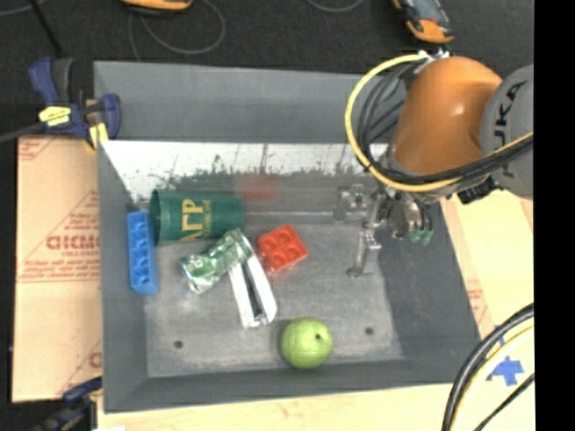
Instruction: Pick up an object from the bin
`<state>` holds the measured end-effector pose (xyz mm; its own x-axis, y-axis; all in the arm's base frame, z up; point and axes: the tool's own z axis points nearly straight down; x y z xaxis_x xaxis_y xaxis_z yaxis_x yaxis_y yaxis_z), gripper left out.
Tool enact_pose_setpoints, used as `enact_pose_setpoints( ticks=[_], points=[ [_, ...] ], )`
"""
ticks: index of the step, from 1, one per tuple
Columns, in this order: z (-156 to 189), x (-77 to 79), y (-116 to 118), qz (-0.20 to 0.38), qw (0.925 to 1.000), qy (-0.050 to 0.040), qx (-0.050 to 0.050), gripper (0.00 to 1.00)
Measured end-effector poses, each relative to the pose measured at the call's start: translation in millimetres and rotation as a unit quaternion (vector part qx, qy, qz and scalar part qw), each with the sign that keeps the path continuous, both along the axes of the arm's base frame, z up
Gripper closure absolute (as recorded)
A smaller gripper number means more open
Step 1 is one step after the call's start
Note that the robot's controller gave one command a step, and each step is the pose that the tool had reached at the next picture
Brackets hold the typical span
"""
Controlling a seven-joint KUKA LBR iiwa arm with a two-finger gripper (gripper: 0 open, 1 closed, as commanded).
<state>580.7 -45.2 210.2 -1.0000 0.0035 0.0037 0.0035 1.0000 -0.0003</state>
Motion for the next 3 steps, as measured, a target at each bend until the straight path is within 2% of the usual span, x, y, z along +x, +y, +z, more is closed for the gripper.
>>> enact_pose_setpoints(
  ticks=[1,2,3],
  points=[
    [5,1.4,0,0.001,1.0,-0.004,-0.001,0.0],
    [-35,7.1,12,0.017,0.9998,-0.0084,-0.001,0.0],
    [-97,-1.9,29,0.053,0.9986,-0.0058,-0.001,0.0]
  ],
)
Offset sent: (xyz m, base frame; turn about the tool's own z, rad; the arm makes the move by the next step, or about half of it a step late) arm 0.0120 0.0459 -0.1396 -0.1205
